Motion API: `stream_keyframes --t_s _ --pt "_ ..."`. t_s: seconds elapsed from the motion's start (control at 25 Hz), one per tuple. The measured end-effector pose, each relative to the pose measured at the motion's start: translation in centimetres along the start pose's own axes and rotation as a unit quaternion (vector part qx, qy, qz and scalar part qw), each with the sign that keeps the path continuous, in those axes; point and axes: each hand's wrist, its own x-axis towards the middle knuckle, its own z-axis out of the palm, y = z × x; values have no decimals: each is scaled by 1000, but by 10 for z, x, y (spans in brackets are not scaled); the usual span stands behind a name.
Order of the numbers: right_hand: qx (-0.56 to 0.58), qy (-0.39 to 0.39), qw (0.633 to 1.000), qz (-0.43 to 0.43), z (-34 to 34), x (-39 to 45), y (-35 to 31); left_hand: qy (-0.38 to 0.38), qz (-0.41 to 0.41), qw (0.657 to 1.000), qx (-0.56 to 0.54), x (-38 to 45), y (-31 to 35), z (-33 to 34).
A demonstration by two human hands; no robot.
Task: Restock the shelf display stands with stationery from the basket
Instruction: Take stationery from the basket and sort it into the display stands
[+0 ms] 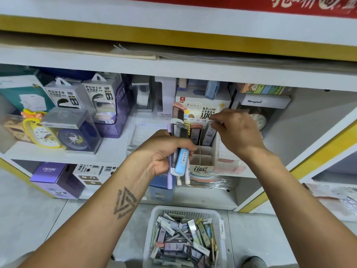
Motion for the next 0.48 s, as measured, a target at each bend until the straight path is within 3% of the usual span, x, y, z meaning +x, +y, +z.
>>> stream_keyframes --t_s 0.16,0.28,0.32,0.4,0.48 --pt "-32 -39 999 4 5 -1 -5 -45 -14 999 21 -1 -1 -1" --pt "88 15 994 62 7 2 -10 -78 -19 996 35 -3 -1 1" --pt "188 29 974 119 6 6 -13 -90 -20 995 42 -3 -1 2" --pt "385 -14 893 233 5 12 -23 -116 -28 991 55 -5 -2 4" --pt "470 -82 833 280 10 11 -30 -137 -51 988 54 -6 -3 7"
